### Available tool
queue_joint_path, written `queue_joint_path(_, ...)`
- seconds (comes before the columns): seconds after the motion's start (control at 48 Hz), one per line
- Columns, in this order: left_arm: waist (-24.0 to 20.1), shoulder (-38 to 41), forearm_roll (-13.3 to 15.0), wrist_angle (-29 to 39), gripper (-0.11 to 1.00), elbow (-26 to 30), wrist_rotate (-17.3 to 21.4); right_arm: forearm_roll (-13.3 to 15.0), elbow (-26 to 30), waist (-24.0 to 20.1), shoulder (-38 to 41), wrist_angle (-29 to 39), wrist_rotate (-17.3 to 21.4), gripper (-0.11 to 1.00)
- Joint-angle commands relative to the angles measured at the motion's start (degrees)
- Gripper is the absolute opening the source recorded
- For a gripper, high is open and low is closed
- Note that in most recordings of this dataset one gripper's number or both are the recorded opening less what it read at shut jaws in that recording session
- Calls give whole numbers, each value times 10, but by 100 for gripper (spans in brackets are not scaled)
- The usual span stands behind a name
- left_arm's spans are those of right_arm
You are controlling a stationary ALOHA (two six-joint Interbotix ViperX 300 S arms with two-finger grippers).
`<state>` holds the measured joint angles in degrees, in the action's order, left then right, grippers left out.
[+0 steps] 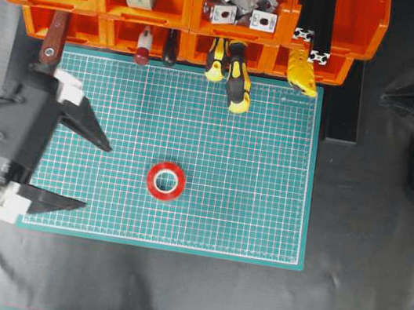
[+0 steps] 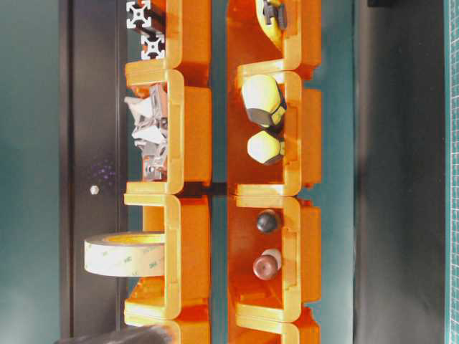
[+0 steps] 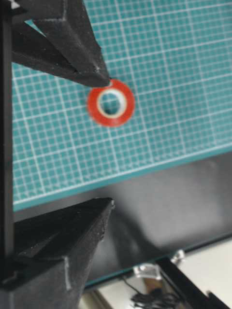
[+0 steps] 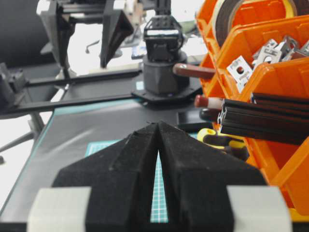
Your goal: Pick vinyl tape from container rack with left arm.
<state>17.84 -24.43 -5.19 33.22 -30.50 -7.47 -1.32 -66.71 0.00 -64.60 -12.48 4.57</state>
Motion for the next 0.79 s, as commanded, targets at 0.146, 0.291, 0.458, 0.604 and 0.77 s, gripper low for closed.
queue_joint_path(0.146, 3, -88, 2, -52, 87, -44, -16, -1, 13, -1, 0, -1, 0, 0)
queue_joint_path(0.291, 3, -133, 3, -77, 86, -67, -21, 0, 14, -1, -4, -1, 0, 0)
queue_joint_path(0.458, 2, -169, 3, -81, 86, -85, -21, -1, 13, -1, -9, -1, 0, 0)
queue_joint_path(0.604, 1, -183, 3, -83, 86, -91, -21, -1, 10, -1, -10, -1, 0, 0)
queue_joint_path(0.77, -4, -184, 2, -83, 86, -97, -22, -1, 5, -1, -10, -1, 0, 0)
